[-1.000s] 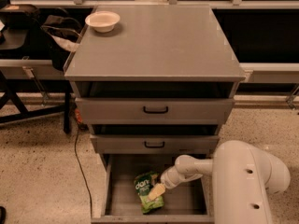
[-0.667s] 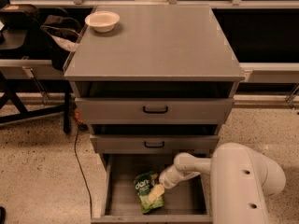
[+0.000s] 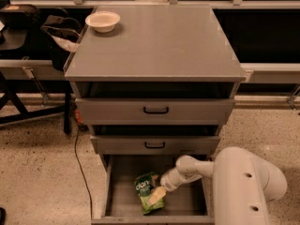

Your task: Pick green rice chip bag from bottom drawer and place on counter

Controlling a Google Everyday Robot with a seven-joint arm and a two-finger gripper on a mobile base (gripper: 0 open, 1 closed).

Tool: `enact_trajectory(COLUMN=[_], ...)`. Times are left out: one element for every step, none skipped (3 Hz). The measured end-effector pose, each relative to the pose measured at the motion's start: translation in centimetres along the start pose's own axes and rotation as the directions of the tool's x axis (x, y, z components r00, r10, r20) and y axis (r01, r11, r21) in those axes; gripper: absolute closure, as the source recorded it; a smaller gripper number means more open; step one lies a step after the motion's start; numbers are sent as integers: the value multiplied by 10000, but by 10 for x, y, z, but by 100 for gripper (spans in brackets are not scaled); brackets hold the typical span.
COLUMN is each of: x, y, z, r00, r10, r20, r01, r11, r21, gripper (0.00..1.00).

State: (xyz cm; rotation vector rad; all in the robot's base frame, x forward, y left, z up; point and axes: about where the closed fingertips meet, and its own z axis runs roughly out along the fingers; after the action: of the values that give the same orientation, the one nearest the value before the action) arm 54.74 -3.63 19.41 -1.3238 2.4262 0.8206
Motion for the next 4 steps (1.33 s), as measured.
enact_trajectory(x=[9,16,22,32], y=[-3,-7,-11,-17], z=[15,27,39,53], r00=[9998,9992,9981,9945], r10=[201,393,591,936], r20=[8,-45,-179,-466], r01=[-201,-395,-603,-974], r11=[9994,9977,9956,9914], r21=[-298,-558,-720,-876], gripper=[0,0,0,0])
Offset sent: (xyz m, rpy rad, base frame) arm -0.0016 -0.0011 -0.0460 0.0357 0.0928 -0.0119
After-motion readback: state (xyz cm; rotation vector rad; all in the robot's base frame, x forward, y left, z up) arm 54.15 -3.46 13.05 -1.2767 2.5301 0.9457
